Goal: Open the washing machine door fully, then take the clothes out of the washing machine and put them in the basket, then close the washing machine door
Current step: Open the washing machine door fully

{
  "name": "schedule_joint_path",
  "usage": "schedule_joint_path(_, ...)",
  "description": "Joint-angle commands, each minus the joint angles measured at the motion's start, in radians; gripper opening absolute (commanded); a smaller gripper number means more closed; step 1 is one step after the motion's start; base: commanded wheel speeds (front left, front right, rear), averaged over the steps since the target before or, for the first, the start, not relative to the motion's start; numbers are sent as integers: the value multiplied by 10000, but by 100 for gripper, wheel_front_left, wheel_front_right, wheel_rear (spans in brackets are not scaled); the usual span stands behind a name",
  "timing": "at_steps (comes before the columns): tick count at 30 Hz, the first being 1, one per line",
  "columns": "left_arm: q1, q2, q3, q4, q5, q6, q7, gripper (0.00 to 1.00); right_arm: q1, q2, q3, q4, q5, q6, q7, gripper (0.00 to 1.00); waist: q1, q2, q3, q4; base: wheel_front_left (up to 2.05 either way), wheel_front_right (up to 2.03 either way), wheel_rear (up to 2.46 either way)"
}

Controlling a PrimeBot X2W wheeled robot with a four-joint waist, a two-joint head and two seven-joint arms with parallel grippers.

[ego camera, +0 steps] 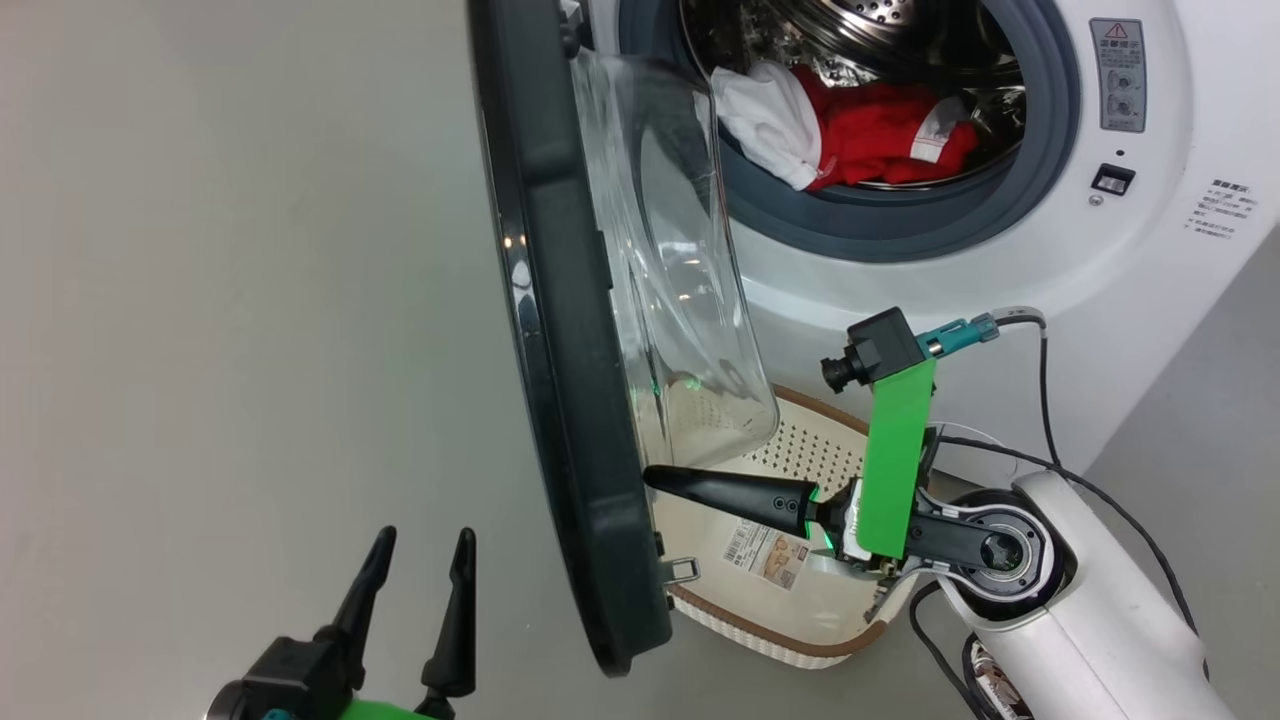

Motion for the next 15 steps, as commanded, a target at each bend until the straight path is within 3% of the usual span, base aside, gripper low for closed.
schedule_joint_path(1,-91,102,385,-225,-24,68,-120,100,173,121,74,-293,-238,65,-239,100,0,0,-25,-72,0,0,0)
schedule_joint_path(15,12,102,590,-142,-138,-4,-120,100,716,-674,300,65,-1089,65,-1873,100,0,0,-94,-500,0,0,0)
